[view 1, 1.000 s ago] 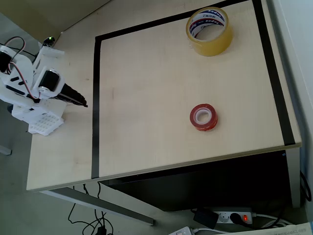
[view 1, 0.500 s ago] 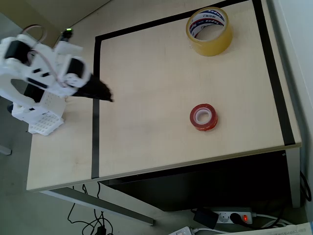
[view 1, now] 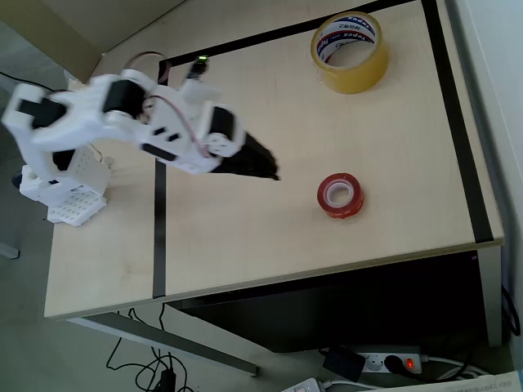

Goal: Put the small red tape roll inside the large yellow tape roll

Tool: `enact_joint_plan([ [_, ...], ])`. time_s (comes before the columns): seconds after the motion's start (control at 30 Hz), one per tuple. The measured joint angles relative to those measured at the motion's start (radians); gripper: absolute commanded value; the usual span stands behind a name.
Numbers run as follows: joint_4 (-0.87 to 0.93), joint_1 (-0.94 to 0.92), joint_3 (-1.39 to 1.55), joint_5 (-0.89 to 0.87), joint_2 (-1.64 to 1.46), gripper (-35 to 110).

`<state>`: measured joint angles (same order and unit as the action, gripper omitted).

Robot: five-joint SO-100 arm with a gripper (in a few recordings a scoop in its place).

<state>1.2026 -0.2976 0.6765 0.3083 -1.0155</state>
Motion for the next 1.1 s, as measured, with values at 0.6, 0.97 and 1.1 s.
enact_joint_plan([
  [0.6,0.101,0.069,-0.655,0.0,0.601,0],
  [0.97,0.037,0.071,-0.657,-0.002,0.695,0],
  [1.1,0.012,0.057,-0.658,-0.017,0.718,0],
])
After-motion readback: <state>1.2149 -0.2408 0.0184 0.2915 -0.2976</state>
